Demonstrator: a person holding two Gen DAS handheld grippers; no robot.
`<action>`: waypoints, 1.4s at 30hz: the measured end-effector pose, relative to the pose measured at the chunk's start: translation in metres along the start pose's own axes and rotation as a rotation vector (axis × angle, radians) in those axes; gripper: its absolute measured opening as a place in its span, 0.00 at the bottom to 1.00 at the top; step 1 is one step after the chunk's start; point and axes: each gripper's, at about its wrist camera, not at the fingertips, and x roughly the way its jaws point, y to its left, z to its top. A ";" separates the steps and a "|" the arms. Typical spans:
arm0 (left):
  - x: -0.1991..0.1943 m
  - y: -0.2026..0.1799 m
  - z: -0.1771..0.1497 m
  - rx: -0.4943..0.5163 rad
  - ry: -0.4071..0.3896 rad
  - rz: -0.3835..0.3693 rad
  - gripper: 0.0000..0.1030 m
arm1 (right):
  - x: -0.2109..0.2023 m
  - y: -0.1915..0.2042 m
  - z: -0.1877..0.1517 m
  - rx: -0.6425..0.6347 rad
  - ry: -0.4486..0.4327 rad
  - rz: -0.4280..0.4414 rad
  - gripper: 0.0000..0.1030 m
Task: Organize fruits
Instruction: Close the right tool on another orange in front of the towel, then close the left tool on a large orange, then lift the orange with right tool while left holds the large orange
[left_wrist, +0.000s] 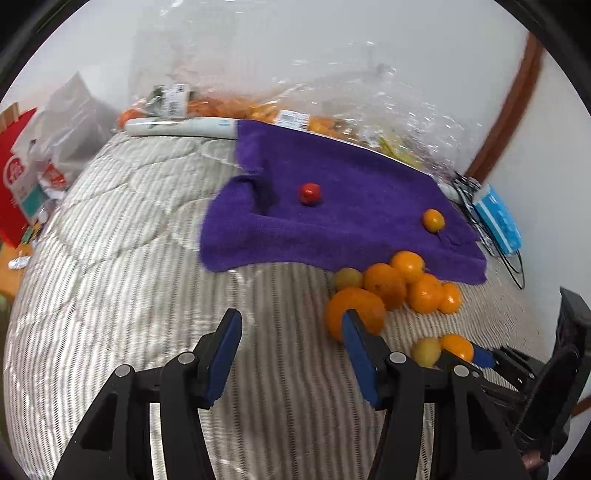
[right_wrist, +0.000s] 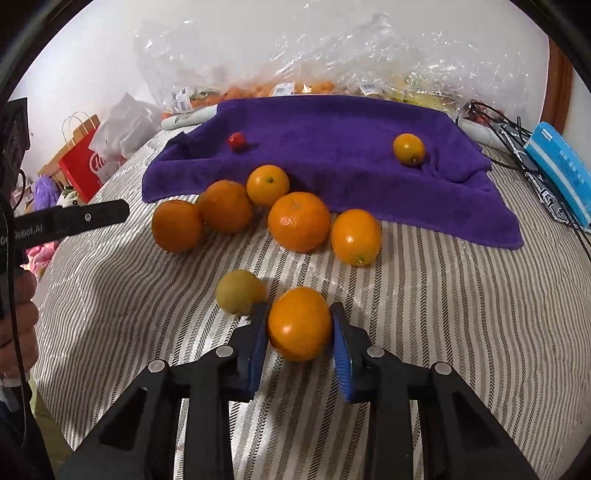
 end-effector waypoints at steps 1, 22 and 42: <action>0.001 -0.004 0.000 0.015 0.000 -0.012 0.52 | 0.000 -0.001 0.000 -0.002 -0.004 0.001 0.31; 0.044 -0.042 -0.001 0.145 0.027 -0.062 0.51 | -0.003 -0.058 0.002 0.073 -0.062 -0.071 0.31; 0.043 -0.038 -0.003 0.130 0.024 -0.075 0.41 | -0.004 -0.063 0.001 0.099 -0.070 -0.035 0.31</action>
